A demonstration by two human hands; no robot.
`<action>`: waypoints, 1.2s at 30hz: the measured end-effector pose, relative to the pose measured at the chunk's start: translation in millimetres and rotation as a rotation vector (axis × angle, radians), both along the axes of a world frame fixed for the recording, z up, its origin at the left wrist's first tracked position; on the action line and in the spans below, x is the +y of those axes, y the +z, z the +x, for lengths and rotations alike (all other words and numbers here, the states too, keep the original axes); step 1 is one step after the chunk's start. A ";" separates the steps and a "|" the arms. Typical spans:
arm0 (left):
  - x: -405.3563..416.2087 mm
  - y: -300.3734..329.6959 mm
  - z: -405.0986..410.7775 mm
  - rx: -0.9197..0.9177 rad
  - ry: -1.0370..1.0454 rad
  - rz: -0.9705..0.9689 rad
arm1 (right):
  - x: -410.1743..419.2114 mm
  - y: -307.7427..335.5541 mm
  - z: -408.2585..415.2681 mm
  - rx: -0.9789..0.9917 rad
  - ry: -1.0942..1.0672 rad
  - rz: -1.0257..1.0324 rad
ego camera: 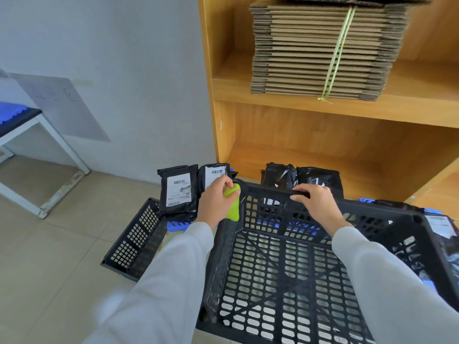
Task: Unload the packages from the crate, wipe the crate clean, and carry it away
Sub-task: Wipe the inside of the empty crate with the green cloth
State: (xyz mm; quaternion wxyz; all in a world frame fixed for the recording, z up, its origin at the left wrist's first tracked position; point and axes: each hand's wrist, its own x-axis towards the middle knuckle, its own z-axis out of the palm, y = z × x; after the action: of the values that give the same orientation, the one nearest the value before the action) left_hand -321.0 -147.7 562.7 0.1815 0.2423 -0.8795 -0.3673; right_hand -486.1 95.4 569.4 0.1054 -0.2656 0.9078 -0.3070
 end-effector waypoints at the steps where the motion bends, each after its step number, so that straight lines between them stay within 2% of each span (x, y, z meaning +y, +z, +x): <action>1: -0.5 0.1 -1.4 0.005 0.004 0.014 | -0.4 0.0 -0.5 0.001 0.002 0.001; 6: 1.0 -0.7 3.9 0.020 0.032 0.134 | -0.2 3.3 -3.5 -0.026 0.008 0.008; 12: 8.3 -1.5 24.3 0.013 0.044 0.168 | -2.0 3.0 -0.1 -0.007 -0.003 0.016; 24: 47.8 -4.8 122.0 0.023 0.066 0.315 | 0.1 4.0 -3.1 -0.043 -0.009 -0.002; 36: 73.9 -10.0 189.8 0.058 0.062 0.315 | 2.3 10.1 3.0 -0.017 0.011 0.017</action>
State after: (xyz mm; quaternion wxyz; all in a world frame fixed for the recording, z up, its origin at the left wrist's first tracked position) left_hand -131.3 -73.8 552.7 0.1777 0.2843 -0.7974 -0.5018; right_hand -483.1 97.7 579.5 0.1169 -0.2671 0.9081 -0.3007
